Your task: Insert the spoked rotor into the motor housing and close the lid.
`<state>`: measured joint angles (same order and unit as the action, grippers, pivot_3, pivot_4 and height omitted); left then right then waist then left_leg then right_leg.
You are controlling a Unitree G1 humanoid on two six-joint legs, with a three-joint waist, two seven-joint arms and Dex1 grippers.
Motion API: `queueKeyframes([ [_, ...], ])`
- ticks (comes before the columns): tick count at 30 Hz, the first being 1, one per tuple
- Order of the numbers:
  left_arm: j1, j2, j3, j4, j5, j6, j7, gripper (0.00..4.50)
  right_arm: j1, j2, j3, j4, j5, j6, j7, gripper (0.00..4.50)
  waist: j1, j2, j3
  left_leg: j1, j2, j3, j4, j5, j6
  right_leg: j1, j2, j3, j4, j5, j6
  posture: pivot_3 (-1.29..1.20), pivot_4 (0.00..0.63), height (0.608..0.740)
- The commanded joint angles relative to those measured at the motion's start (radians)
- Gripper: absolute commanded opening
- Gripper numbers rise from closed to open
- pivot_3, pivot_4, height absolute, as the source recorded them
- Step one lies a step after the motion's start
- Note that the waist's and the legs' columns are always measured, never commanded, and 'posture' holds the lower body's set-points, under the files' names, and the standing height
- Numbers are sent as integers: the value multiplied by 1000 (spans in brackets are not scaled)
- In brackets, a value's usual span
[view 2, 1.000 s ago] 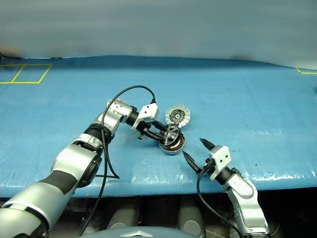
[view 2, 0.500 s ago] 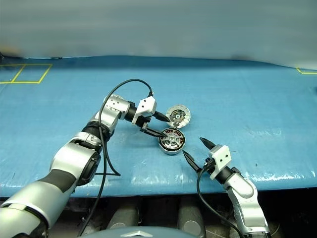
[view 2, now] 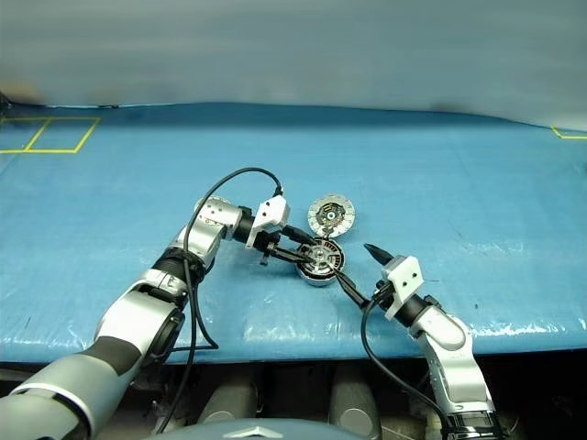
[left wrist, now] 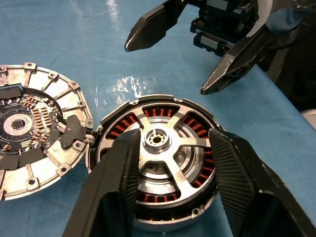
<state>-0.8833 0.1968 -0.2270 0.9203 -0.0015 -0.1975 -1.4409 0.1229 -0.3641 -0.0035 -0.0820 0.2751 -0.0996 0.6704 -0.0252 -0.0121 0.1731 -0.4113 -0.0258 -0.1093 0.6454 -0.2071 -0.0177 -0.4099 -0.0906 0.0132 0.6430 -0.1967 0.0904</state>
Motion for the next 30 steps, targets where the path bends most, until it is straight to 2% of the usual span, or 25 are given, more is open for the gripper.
queueKeyframes([
  [1,-20,-11,-5,-22,13,-21,58,751,7,-7,-6,-19,-1,-8,3,4500,0,0,0,0,0,0,0,0,0,0,0,0,0,0,0,0,150,740],
  [3,-22,-14,-14,-15,13,-14,49,110,13,-7,-9,-22,2,-9,5,4500,0,0,0,0,0,0,0,0,0,0,0,0,0,0,0,0,150,740],
  [10,-16,-31,-35,-32,9,11,-4,110,20,-3,-13,-27,0,-15,-1,4500,-1,0,0,0,0,0,0,0,0,0,0,0,0,0,0,0,150,740],
  [15,-16,11,-117,-29,102,31,-16,45,25,-1,-10,-29,1,-16,-2,4500,-3,0,0,0,0,0,0,0,0,0,0,0,0,0,0,0,150,740],
  [20,-13,16,-146,-20,130,46,34,45,17,6,-14,-32,4,-16,-9,4500,-1,0,0,2,0,0,0,0,0,2,0,0,0,0,-1,0,150,740],
  [26,-2,-13,-92,-50,53,71,44,45,10,5,-16,-43,13,-19,-10,4500,1,1,0,2,0,0,2,0,0,3,0,0,0,-2,-4,0,150,740],
  [30,36,-22,-4,-158,-71,139,46,45,4,8,-28,-51,22,-24,-19,4500,0,0,0,0,0,0,1,0,0,1,0,0,0,-2,-4,0,150,740],
])
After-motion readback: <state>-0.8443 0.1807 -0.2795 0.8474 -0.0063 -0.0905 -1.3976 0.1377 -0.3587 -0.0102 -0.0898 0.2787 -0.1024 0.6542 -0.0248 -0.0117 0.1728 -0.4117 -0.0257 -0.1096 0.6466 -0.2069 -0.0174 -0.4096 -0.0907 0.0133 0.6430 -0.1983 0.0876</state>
